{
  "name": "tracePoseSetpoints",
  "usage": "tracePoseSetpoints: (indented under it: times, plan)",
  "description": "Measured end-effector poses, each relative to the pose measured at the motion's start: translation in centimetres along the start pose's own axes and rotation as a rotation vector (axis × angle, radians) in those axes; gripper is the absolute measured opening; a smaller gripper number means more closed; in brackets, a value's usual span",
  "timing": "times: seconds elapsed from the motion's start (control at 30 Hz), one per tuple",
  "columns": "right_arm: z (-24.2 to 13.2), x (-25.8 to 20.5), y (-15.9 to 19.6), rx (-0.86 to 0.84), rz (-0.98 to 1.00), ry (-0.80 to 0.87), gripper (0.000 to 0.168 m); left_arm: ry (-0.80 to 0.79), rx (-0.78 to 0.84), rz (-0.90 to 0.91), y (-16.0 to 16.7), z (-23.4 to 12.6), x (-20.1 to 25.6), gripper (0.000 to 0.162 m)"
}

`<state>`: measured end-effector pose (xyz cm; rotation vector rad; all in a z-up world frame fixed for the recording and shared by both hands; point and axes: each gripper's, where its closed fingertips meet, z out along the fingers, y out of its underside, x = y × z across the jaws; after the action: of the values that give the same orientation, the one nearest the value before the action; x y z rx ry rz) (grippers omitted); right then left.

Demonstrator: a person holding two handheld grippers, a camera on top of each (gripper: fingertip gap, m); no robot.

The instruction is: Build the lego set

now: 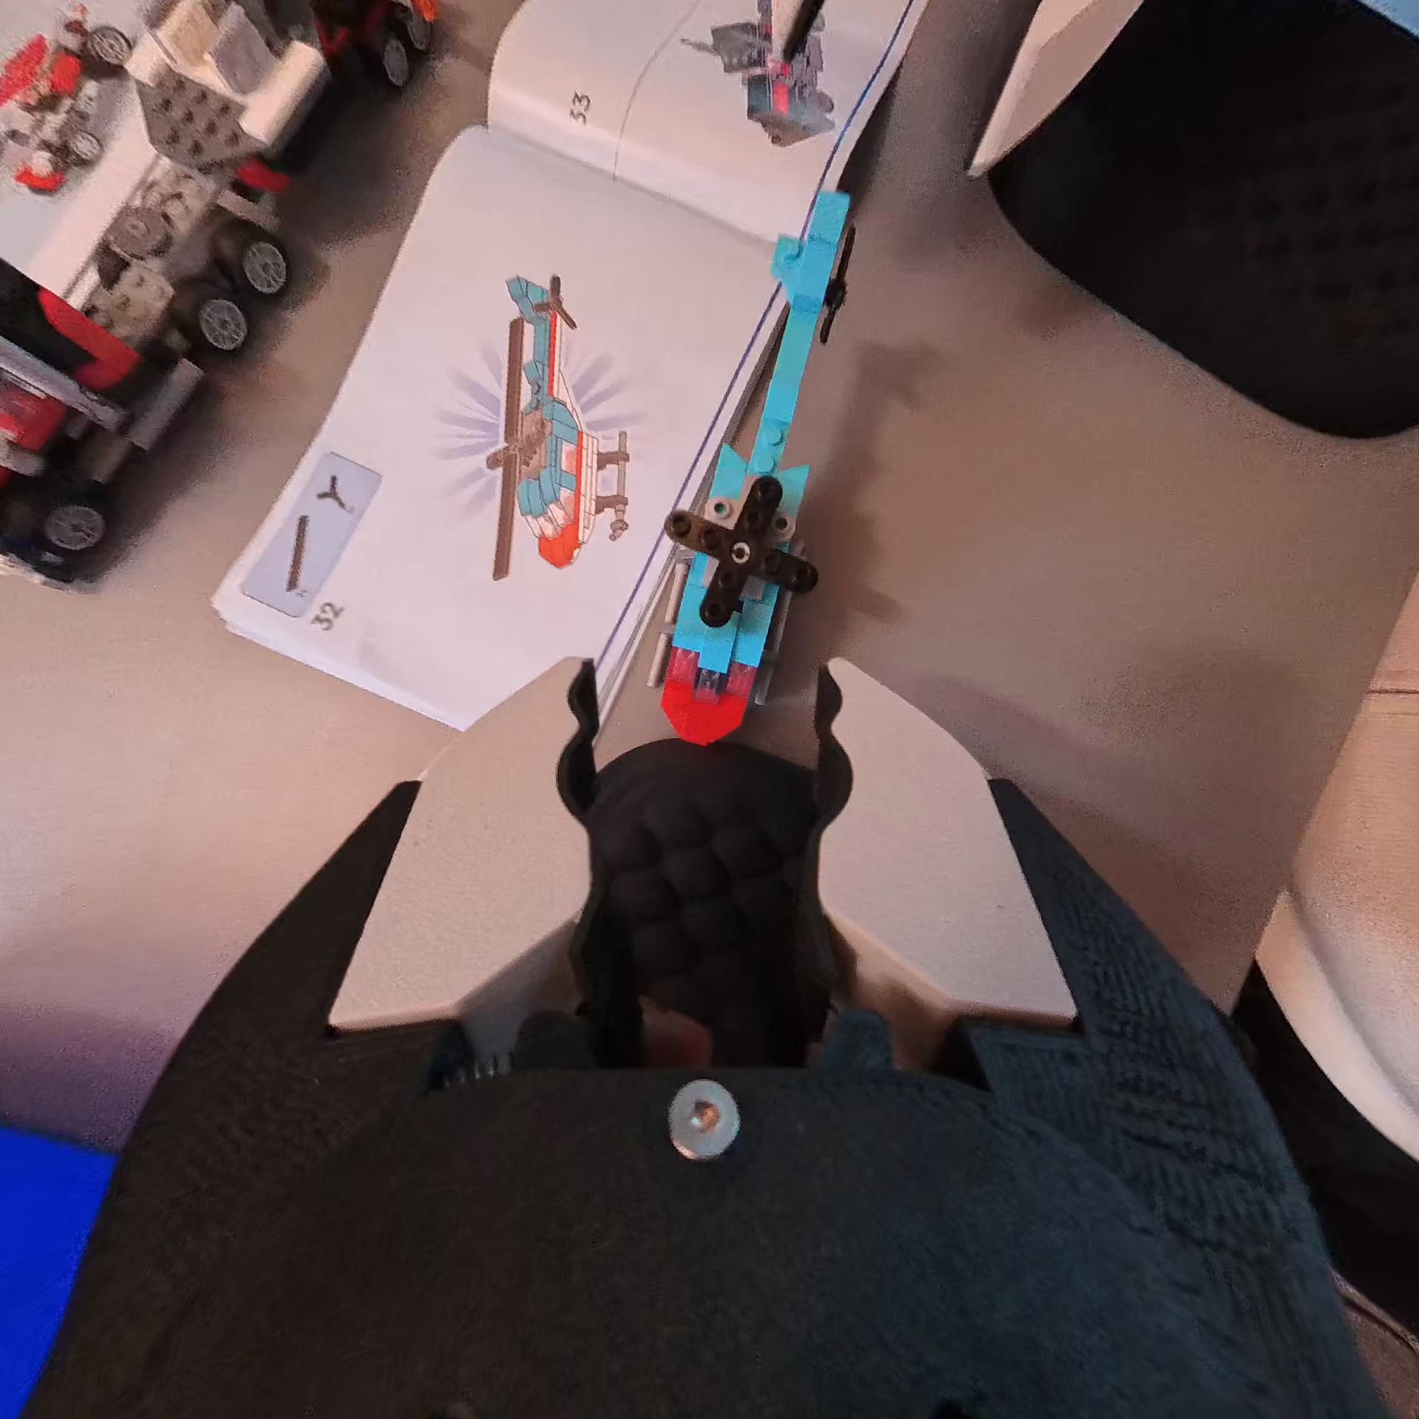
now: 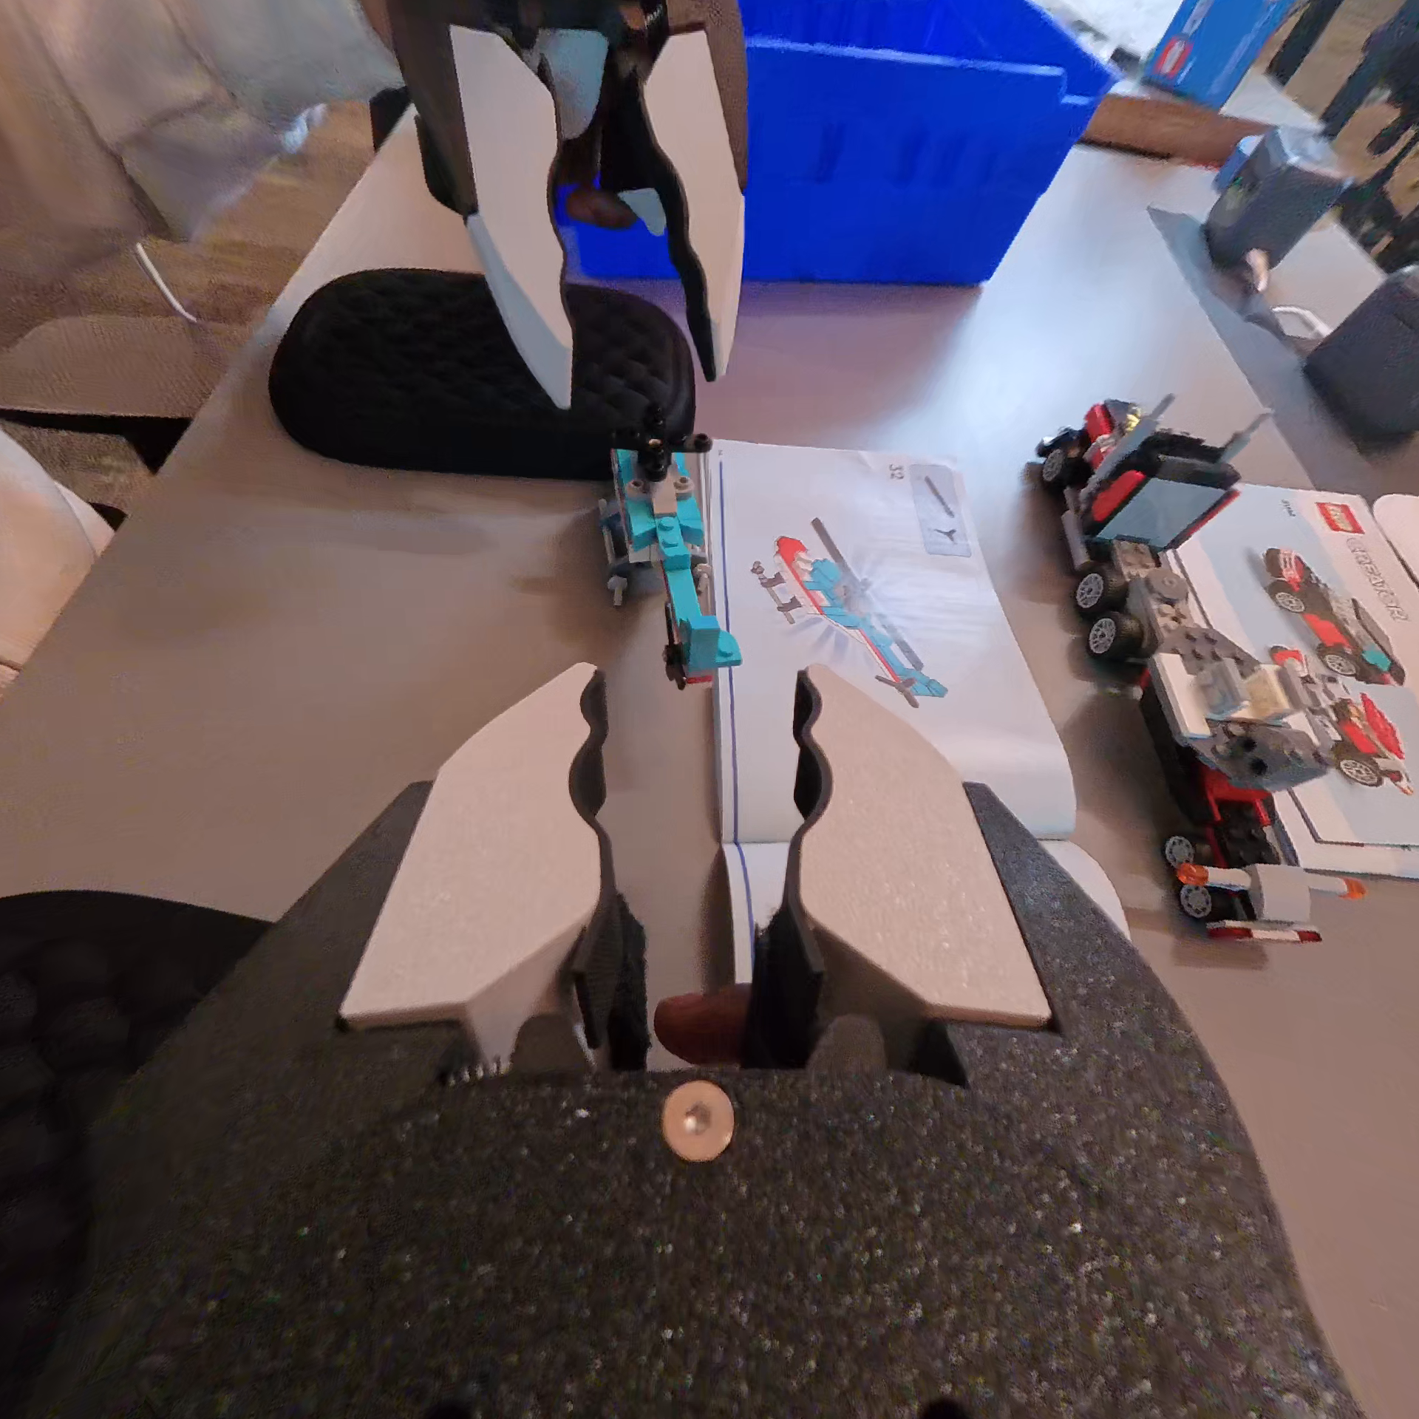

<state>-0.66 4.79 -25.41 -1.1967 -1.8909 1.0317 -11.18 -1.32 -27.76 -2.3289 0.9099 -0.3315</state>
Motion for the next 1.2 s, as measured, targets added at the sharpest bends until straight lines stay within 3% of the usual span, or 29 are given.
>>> tracePoseSetpoints:
  times: [0.03, 0.3, 0.5, 0.7, 0.8, 1.2]
  plan:
    - [0.4, -0.1, 0.0, -0.028, -0.002, -0.006, 0.047, 0.009, 0.006, -0.007, 0.2, 0.5, 0.1, 0.055]
    - [3.3, -0.4, -0.9, -0.135, -0.046, -0.051, 0.036, 0.058, 0.018, 0.061, 1.1, 3.1, 0.7, 0.048]
    - [4.1, -0.3, 0.0, -0.347, -0.116, -0.073, 0.031, 0.059, 0.034, 0.073, 1.2, 4.1, 0.7, 0.036]
    - [4.8, -0.7, 0.5, -0.465, -0.105, -0.167, 0.018, 0.074, 0.043, 0.066, 1.2, 4.1, 0.8, 0.033]
    - [5.0, -0.7, 0.5, -0.487, -0.099, -0.173, 0.008, 0.088, 0.047, 0.061, 1.1, 4.0, 0.9, 0.031]
    - [5.0, -0.6, 0.6, -0.527, -0.094, -0.158, 0.008, 0.082, 0.050, 0.070, 1.1, 4.0, 0.9, 0.030]
